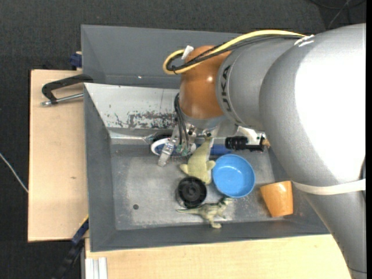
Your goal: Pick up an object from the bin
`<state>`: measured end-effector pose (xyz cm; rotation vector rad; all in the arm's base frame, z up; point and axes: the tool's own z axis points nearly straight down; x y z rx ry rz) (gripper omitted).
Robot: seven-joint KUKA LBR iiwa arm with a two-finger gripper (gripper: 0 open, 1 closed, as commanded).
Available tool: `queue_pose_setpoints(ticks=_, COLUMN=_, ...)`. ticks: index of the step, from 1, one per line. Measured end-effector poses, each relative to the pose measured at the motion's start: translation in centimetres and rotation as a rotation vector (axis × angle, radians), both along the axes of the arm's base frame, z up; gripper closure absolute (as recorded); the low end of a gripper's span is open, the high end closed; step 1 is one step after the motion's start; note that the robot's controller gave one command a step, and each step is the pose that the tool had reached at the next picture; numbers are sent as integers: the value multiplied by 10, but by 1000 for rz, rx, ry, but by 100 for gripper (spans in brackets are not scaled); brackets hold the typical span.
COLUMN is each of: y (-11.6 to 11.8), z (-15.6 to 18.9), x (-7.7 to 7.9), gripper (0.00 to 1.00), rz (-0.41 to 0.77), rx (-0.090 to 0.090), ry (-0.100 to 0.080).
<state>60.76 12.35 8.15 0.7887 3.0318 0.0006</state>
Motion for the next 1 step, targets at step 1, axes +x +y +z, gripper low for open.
queue_pose_setpoints(ticks=1, y=1, z=24, x=1, gripper=100, rz=1, rx=3, ry=3)
